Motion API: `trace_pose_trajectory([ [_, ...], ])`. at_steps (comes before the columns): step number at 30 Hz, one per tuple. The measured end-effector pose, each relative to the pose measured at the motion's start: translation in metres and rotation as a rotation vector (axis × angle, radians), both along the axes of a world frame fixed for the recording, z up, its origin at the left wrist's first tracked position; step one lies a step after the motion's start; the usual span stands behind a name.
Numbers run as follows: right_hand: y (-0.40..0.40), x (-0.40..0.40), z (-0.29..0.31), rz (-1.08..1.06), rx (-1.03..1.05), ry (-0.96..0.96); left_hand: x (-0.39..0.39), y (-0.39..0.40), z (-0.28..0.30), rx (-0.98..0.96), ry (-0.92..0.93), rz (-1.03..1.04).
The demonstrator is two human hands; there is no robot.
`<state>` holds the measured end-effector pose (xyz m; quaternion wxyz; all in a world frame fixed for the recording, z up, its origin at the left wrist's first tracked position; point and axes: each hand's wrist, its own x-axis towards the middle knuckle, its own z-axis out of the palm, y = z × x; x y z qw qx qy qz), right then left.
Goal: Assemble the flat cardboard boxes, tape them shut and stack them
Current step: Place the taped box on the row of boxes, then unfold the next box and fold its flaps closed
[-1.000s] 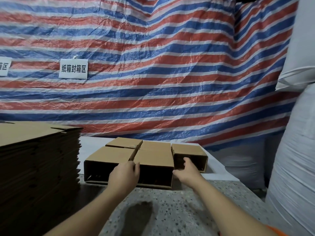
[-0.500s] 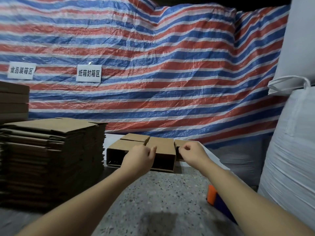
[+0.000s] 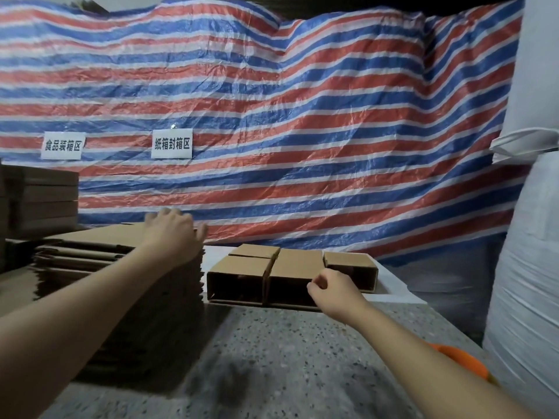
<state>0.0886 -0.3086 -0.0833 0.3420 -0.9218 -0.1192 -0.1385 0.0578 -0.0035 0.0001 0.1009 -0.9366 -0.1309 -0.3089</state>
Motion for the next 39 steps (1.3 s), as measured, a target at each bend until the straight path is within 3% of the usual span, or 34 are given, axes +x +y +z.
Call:
trace_pose_trajectory([
  [4,0.015,0.001,0.006,0.034,-0.004,-0.001,0.005,0.037,-0.002,-0.089,0.21,0.249],
  [7,0.024,0.004,0.003,0.062,-0.015,0.022,0.006,0.045,-0.015,-0.174,0.337,0.279],
  [20,0.053,0.014,0.002,0.094,-0.05,0.033,-0.004,0.025,-0.017,-0.088,0.238,0.121],
  [22,0.059,0.016,0.008,0.101,-0.046,0.021,-0.007,0.02,-0.016,0.038,0.17,0.098],
  [25,0.066,0.019,0.022,0.101,-0.027,-0.022,-0.019,0.003,-0.003,0.406,0.02,0.114],
  [28,0.066,0.019,0.051,0.097,0.166,-0.055,-0.037,-0.021,0.029,0.516,-0.133,0.071],
  [33,0.049,0.021,0.113,0.116,0.652,-0.081,-0.066,-0.063,0.084,0.354,-0.474,-0.303],
  [36,0.027,0.022,0.142,0.023,0.892,-0.169,-0.072,-0.08,0.099,0.254,-0.515,-0.498],
  [39,-0.003,0.019,0.154,-0.018,0.951,-0.131,-0.069,-0.091,0.097,0.187,-0.501,-0.646],
])
